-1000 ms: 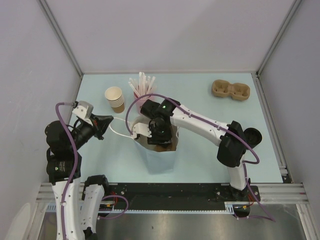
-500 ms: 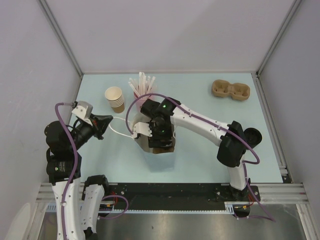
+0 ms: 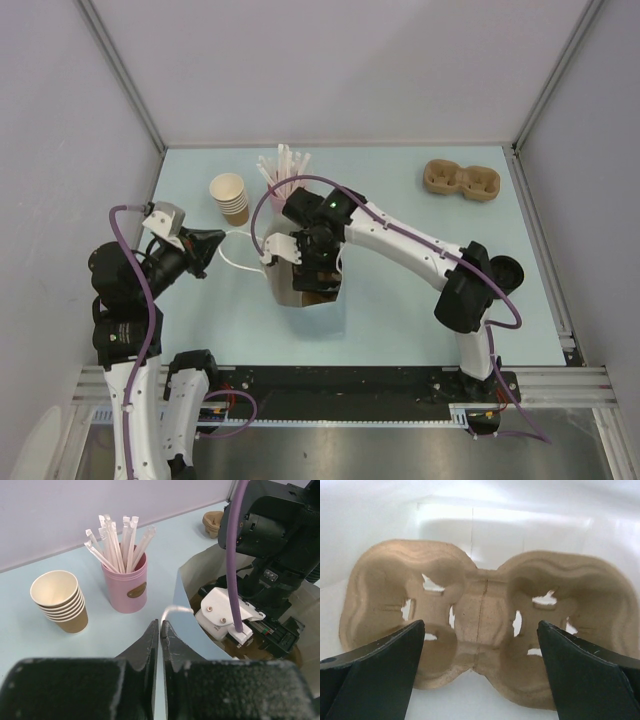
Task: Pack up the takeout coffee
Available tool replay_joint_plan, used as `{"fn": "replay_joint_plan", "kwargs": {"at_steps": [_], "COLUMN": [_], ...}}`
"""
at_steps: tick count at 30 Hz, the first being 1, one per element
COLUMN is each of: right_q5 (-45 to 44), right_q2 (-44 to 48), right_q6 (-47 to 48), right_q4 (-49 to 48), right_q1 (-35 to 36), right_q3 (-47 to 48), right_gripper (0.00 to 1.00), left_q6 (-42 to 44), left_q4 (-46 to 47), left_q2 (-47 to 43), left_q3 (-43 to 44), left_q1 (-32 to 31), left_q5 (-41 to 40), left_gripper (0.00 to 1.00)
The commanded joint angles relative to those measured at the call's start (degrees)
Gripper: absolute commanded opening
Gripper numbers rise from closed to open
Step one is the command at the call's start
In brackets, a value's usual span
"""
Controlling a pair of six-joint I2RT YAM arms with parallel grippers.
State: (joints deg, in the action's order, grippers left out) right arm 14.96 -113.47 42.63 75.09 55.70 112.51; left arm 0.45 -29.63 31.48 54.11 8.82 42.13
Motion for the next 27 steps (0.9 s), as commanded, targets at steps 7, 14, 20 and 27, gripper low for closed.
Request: {"fn": "replay_joint_plan", "kwargs": {"at_steps": [7, 14, 20, 27], "right_q5": [3.1, 3.1, -0.5, -3.4], "right_q2": [4.4, 6.7, 9.3, 13.7], "right_q6": [-5.9, -8.7, -10.5, -9.9], "right_q4": [-7.5, -11.8, -16.2, -16.7], "right_q1": [-2.0, -2.2, -1.7, -0.9], "right_q3": [1.3, -0.1, -2.4, 0.6], "right_gripper": [1.00, 1.00, 1.00, 1.00], "left_q6": [0.0, 0.1, 0.1, 0.2], "left_q4": [2.4, 2.6, 2.6, 2.7], "left_q2": [0.5, 0.3, -0.2, -0.3], "left_q3": [0.6, 0.5, 0.0, -0.1], "left_q1": [0.6, 0.6, 0.6, 0.6], "left_q5": [0.4, 1.0, 1.5, 1.7], "left_gripper": [0.22, 0.31, 0.42, 0.51]}}
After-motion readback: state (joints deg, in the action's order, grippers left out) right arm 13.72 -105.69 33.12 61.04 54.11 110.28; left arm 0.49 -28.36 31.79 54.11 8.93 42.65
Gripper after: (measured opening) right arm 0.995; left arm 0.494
